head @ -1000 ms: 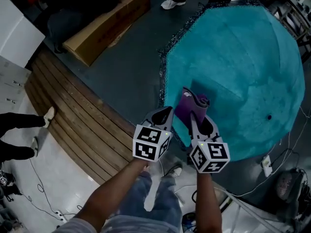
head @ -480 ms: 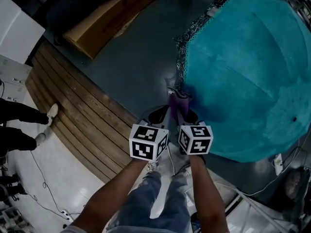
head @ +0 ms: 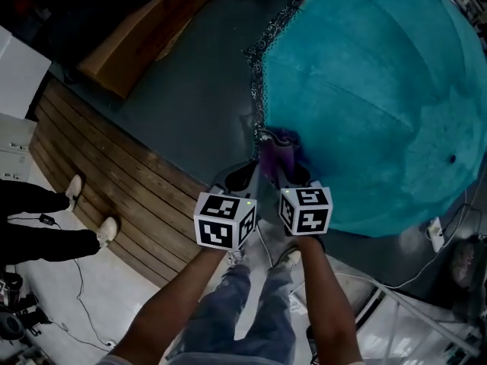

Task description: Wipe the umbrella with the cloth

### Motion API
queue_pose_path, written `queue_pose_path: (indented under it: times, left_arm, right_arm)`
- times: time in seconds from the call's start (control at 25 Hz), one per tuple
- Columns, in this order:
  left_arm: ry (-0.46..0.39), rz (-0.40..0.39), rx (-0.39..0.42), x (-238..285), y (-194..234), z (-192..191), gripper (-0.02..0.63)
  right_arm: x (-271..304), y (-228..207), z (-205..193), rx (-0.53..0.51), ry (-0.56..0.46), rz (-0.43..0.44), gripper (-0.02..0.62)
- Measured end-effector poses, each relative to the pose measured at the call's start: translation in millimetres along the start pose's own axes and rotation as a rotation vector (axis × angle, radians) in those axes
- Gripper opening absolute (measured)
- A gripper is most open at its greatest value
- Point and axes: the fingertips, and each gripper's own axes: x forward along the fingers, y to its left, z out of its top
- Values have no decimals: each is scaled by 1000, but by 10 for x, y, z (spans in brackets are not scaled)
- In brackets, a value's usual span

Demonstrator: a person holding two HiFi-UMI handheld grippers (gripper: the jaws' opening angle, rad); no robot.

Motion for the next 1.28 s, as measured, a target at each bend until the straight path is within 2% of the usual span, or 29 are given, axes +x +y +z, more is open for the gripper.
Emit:
queue_pose_path:
  times: [0.4, 0.6, 1.0, 1.28]
  left_arm:
    - [5, -97, 42, 101, -720, 125, 5]
    - [6, -128, 59, 197, -1098, 174, 5]
    - [-21, -156, 63, 346, -1865, 231, 5]
    - [-29, -169, 94, 487, -2376, 324, 5]
  right_arm:
    - [-772, -451, 288, 16, -80, -68, 77]
    - [-1109, -664, 394, 25, -118, -70, 77]
    - [-1868, -1249, 674, 51, -216, -85, 77]
    - [-2359, -1785, 837, 75, -275, -115, 77]
